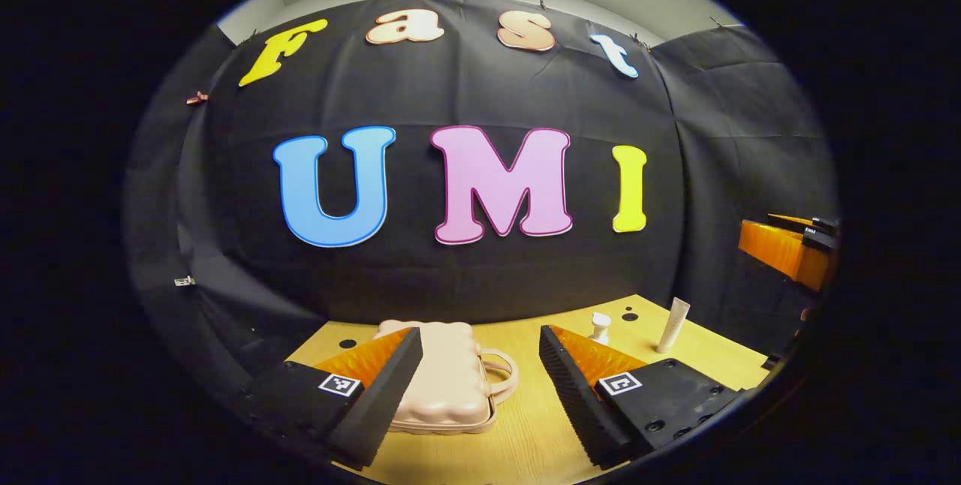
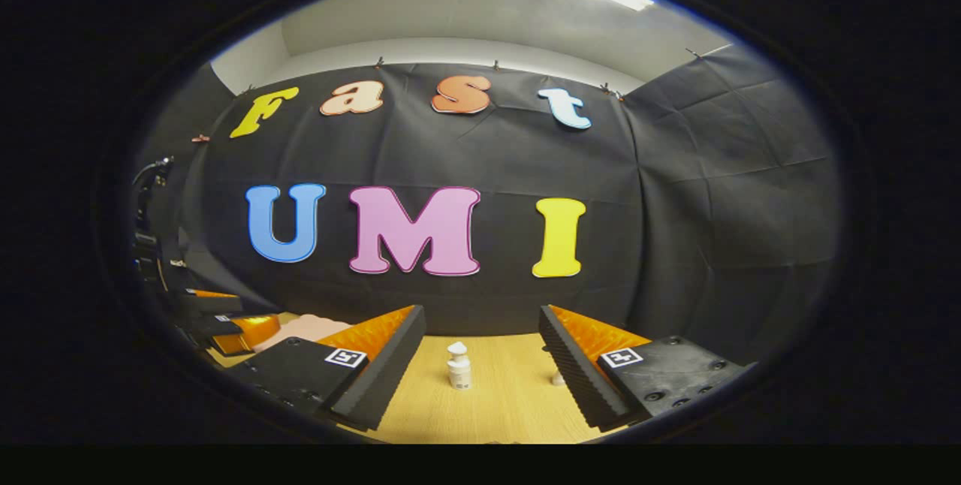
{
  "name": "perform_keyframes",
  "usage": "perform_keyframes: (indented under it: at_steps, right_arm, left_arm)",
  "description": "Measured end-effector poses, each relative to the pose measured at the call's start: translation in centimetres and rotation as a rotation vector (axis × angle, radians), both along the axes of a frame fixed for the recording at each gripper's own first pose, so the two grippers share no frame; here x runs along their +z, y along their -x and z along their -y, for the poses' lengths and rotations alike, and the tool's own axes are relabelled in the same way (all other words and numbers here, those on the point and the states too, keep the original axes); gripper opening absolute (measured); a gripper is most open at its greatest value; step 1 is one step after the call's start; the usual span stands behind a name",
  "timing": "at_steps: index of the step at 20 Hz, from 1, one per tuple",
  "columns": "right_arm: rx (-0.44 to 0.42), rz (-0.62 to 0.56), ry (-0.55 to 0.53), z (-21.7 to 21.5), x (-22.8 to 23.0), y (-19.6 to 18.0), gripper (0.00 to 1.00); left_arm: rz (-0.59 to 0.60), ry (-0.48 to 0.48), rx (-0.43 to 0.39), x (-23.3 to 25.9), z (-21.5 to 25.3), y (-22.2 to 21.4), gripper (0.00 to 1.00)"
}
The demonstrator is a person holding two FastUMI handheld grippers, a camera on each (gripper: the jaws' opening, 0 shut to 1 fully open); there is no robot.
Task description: First open the suitcase, pack the skin care products into it, and then close the suitcase.
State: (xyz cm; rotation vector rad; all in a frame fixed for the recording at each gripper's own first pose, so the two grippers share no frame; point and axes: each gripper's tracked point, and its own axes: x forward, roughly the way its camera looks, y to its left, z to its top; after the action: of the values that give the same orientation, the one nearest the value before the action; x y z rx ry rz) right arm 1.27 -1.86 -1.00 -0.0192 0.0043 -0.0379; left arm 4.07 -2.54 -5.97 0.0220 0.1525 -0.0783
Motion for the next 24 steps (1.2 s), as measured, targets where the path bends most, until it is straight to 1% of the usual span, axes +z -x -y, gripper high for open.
perform_keyframes:
  at_steps: [4,5,6,7,9,10,11,12,14,16,18,20,21,22,24]
  right_arm:
    - [0.001,-0.028,0.010,1.5,-1.7,-1.4,0.97]
    - [-0.002,-0.035,0.013,1.9,-2.2,-1.8,0.94]
    - [-0.005,-0.047,0.014,2.4,-3.0,-2.1,0.97]
    - [-0.002,-0.058,0.011,2.5,-3.6,-2.4,0.97]
    - [0.016,-0.082,0.011,2.5,-5.2,-3.0,0.97]
    - [0.026,-0.098,0.019,2.4,-6.1,-3.2,0.94]
    - [0.038,-0.116,0.026,2.4,-7.0,-3.5,0.97]
    - [0.048,-0.138,0.033,2.4,-8.0,-3.7,0.97]
    - [0.055,-0.201,0.036,2.7,-10.4,-3.9,0.97]
    - [0.061,-0.258,0.016,2.8,-12.5,-3.9,0.97]
    - [0.055,-0.301,-0.006,3.3,-13.8,-4.0,0.97]
    - [0.048,-0.316,-0.028,4.0,-14.4,-4.6,0.97]
    - [0.046,-0.330,-0.033,4.3,-14.5,-5.0,0.97]
    - [0.052,-0.341,-0.026,4.5,-14.7,-5.4,0.97]
    - [0.066,-0.324,-0.021,4.8,-13.8,-6.1,0.97]
  left_arm:
    - [-0.057,-0.016,-0.051,-3.6,3.2,-4.1,0.99]
    - [-0.079,-0.015,-0.062,-4.6,4.1,-5.2,0.99]
    - [-0.097,-0.014,-0.071,-5.8,4.8,-6.4,0.99]
    - [-0.118,-0.017,-0.075,-7.0,5.5,-7.6,0.99]
    - [-0.167,-0.022,-0.087,-9.8,6.9,-10.0,0.99]
    - [-0.193,-0.030,-0.092,-11.1,7.6,-11.2,0.99]
    - [-0.218,-0.037,-0.096,-12.6,8.3,-12.3,0.99]
    - [-0.240,-0.044,-0.098,-14.0,8.8,-13.4,0.99]
    - [-0.278,-0.061,-0.090,-16.1,9.3,-15.5,1.00]
    - [-0.331,-0.101,-0.064,-18.9,9.3,-17.4,0.99]
    - [-0.391,-0.117,-0.034,-21.0,9.2,-18.5,0.99]
    - [-0.448,-0.136,0.006,-22.9,8.8,-19.3,0.99]
    - [-0.485,-0.161,0.028,-23.8,8.5,-19.5,0.99]
    - [-0.512,-0.173,0.040,-25.0,8.3,-19.8,0.99]
    - [-0.550,-0.166,0.050,-26.3,8.6,-20.1,0.99]
